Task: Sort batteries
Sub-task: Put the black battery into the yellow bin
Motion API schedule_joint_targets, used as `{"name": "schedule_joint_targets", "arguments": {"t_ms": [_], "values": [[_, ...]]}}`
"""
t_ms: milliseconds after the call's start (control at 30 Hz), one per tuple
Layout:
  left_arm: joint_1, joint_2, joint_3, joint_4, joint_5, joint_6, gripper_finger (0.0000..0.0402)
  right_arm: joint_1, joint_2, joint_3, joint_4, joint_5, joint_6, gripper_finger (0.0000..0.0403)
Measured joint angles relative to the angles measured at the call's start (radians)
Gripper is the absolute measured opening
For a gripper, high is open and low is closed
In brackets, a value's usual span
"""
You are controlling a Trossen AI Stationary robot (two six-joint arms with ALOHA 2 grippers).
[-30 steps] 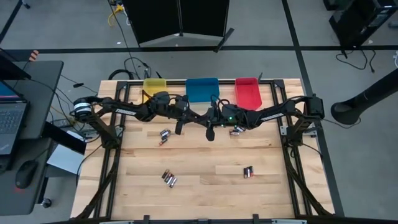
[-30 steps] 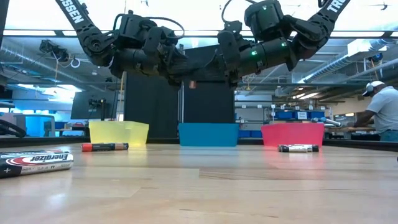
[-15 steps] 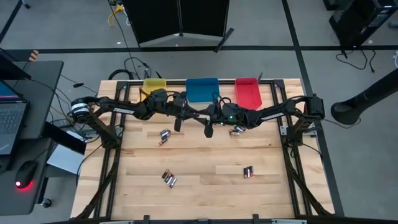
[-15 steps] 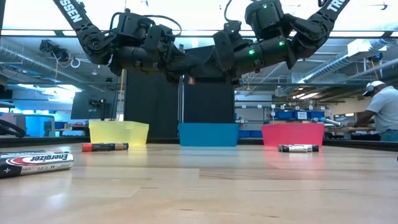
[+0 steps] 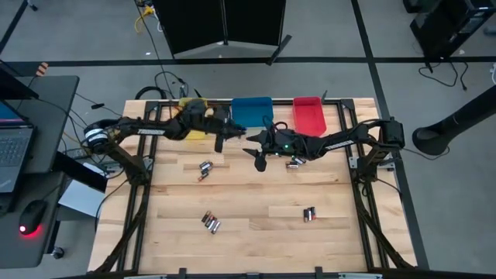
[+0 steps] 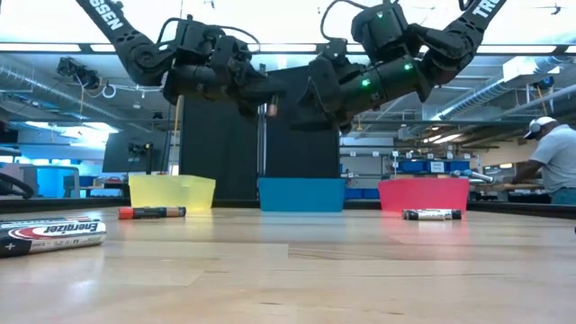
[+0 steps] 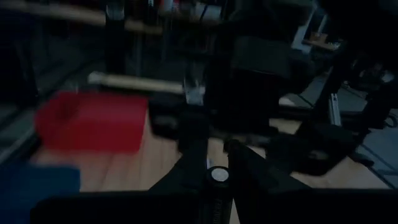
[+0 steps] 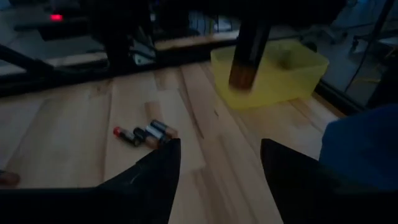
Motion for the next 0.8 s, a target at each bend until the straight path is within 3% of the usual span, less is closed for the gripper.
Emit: {"name": "schedule_joint_targets", "arguments": {"t_ms": [133,200,467,600,800], "values": [[0.086,-0.036,0.099,-0.320,0.010,0.052,0.0053,-0.001,0.000,0.000,-0.058,0.001,0.000,0.0226],[0.118,-0.047,0.154,-0.495,-0.036,0.099,0.0053,-0.001,0.000,0.000,-0.089,0.001,0.000,0.0222],[0.195,-0.048,0.279,-1.087,-0.410,0.134,0.0053,-0.001,0.000,0.000,-0.250,0.001,0.000,0.0212],[0.249,-0.048,0.287,-1.215,-0.532,0.096,0.0053,-0.001,0.000,-0.001,-0.301,0.001,0.000,0.0214],[0.363,-0.002,0.288,-1.246,-0.545,0.072,0.0053,0.001,0.000,-0.001,-0.327,0.000,0.000,0.0211]]}}
